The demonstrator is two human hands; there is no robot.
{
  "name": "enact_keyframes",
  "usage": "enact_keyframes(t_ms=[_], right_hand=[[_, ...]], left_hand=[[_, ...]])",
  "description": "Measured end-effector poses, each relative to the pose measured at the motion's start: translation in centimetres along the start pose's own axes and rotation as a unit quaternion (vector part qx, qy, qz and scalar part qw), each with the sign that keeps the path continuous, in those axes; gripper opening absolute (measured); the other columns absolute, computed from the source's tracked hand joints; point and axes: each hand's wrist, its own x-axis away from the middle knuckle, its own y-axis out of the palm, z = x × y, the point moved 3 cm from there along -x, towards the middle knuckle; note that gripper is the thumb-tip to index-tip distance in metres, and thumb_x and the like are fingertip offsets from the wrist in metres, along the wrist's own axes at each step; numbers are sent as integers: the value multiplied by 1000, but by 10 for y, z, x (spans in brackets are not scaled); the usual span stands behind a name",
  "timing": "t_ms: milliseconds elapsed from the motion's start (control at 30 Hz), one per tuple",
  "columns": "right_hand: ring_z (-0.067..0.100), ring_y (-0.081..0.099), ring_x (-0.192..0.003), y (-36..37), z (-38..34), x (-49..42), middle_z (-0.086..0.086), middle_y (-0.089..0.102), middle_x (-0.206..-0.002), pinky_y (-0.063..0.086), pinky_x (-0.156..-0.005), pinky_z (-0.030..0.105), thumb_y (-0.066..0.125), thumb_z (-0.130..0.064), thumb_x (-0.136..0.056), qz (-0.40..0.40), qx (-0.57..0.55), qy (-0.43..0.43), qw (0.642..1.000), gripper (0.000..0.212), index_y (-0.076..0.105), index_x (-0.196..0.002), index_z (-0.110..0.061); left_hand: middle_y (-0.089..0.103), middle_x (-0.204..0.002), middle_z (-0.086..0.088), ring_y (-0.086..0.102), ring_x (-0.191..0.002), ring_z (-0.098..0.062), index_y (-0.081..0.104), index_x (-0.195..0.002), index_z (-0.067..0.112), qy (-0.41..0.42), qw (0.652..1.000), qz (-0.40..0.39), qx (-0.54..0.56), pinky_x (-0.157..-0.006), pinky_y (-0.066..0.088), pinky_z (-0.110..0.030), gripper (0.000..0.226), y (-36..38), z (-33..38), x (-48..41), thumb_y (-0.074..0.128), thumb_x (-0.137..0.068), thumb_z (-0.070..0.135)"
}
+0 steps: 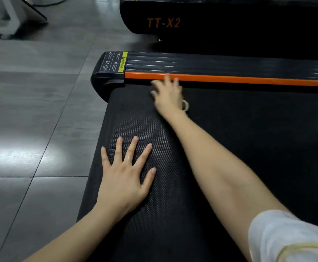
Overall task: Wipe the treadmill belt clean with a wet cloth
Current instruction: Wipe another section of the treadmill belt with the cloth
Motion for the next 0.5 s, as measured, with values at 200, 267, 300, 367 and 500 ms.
enact_keyframes(t_ms=[200,267,300,367,500], right_hand=[[39,22,-138,-14,34,4,9,32,-151,25,-111,41,48,-28,-97,-17,11,-45,999,37,50,-134,-29],[38,21,-139,-33,82,14,7,30,-152,27,-108,42,47,-26,-97,7,3,28,1000,36,50,-133,-29],[38,20,-140,-41,96,23,6,27,-154,27,-108,44,46,-25,-98,12,-6,59,998,36,50,-133,-29],[40,23,-138,-43,89,43,8,28,-153,25,-110,43,47,-21,-97,27,-5,60,998,35,53,-131,-27],[46,45,-123,-34,27,122,15,52,-136,39,-103,51,51,-9,-86,16,-21,-107,994,36,66,-116,-21]], left_hand=[[16,-158,-3,4,-146,-34,15,-149,40,0,1000,-1,9,-112,4,-64,65,-2,-2,1,5,-90,65],[15,-159,-3,2,-146,-34,13,-149,41,-3,1000,-1,8,-113,2,-63,65,-1,-2,1,5,-90,65],[14,-159,-3,2,-146,-34,12,-149,41,-5,1000,-2,6,-113,1,-63,65,-1,-1,0,5,-89,65],[13,-159,-3,1,-146,-34,11,-149,41,-8,1000,-3,2,-112,0,-63,66,0,-1,0,4,-88,65],[12,-159,-2,1,-146,-34,13,-149,41,-10,1000,-6,6,-112,-1,-63,68,-2,0,-1,2,-86,65]])
